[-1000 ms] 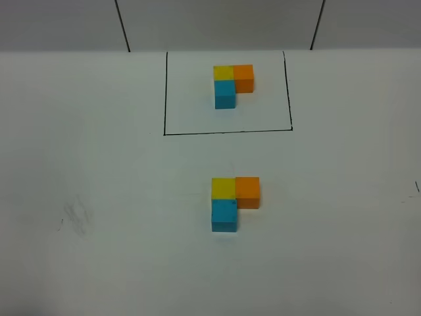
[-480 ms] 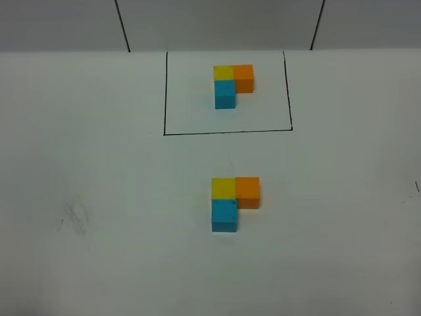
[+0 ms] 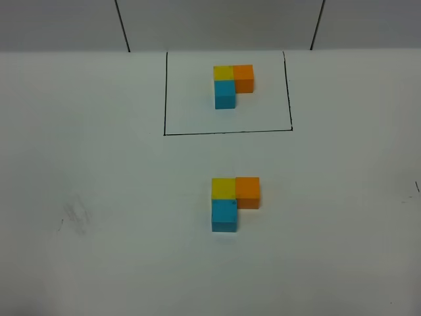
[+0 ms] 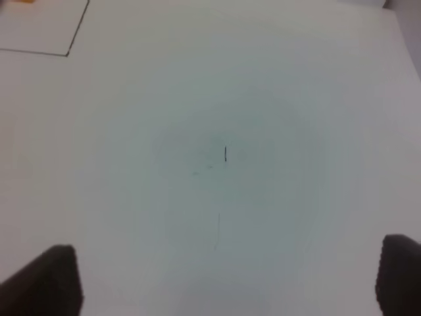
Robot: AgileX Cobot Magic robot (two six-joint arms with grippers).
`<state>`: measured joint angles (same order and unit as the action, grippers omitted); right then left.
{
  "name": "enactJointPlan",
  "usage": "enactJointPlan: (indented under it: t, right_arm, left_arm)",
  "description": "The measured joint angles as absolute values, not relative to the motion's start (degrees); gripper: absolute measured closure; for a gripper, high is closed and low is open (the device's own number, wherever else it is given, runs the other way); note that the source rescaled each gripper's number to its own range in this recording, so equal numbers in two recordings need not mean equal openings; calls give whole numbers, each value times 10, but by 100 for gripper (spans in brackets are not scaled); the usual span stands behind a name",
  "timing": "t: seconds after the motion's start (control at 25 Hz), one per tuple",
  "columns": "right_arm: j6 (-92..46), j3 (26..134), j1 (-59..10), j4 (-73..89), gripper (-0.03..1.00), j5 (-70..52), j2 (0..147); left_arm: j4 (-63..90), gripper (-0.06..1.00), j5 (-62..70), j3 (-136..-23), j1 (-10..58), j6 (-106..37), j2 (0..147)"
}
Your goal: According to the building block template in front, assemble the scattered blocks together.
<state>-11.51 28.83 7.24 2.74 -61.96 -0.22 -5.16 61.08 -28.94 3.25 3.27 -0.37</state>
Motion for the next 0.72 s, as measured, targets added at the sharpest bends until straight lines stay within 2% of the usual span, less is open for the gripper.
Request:
enactJointPlan:
  t: [0.24, 0.56, 0.72]
  right_arm:
    - [-115, 288, 51, 29, 35, -619, -2]
    - [-115, 288, -47, 29, 65, -619, -2]
    - [-115, 288, -72, 29, 79, -619, -2]
  left_arm:
    - [-52, 30, 611, -289, 32, 33, -4]
    - [-52, 30, 611, -289, 32, 33, -4]
    - [-52, 30, 611, -289, 32, 33, -4]
